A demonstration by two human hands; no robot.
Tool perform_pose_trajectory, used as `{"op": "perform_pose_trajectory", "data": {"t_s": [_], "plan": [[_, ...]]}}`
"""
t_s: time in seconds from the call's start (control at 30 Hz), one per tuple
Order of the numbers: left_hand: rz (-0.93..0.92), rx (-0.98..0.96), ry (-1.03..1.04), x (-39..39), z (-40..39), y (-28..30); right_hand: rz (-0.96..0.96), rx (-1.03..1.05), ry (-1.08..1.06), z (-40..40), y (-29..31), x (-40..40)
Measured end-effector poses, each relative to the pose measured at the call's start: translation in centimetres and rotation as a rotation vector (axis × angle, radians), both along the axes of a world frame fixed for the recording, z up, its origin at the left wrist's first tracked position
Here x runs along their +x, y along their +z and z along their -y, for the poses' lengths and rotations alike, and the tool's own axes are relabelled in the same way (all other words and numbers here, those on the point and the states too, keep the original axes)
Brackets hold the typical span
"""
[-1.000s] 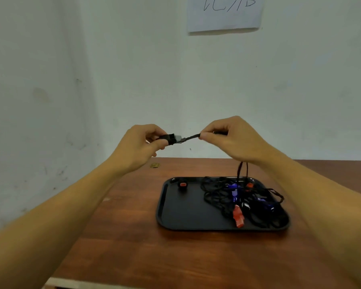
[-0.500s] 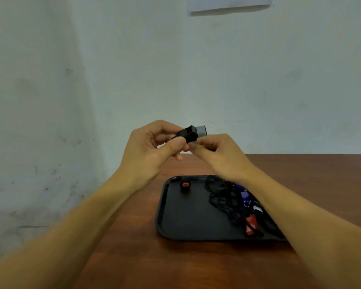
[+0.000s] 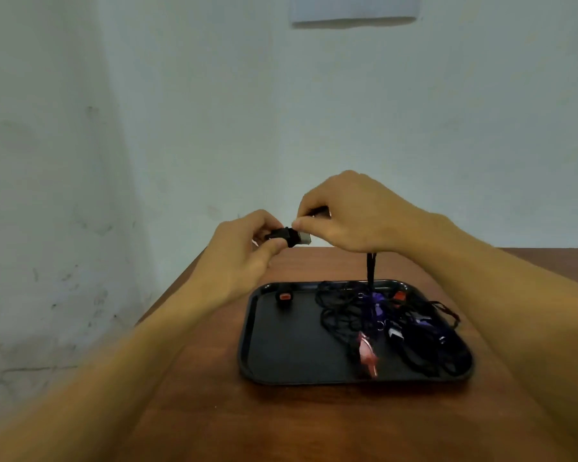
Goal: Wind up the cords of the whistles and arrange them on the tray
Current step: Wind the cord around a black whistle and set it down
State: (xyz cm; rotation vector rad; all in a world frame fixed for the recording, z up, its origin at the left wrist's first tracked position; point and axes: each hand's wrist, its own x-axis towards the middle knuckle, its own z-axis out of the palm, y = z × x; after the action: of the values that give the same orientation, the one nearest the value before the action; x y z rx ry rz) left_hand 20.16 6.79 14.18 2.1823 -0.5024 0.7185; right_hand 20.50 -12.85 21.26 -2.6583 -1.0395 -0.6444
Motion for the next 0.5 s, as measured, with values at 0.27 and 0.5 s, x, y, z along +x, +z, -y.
{"op": "perform_pose_trajectory", "data": {"t_s": [0.27,0.5], "plan": [[-0.138,-0.244,-0.323,-2.8,0.8,4.5,-0.160,0.199,0.071,0.4,4.5,-0.1],[-0.256,-0.526,-0.464,-3.2,2.3,4.7,-0.270,0.465,0.106,1.6,4.2,-0.9]]}}
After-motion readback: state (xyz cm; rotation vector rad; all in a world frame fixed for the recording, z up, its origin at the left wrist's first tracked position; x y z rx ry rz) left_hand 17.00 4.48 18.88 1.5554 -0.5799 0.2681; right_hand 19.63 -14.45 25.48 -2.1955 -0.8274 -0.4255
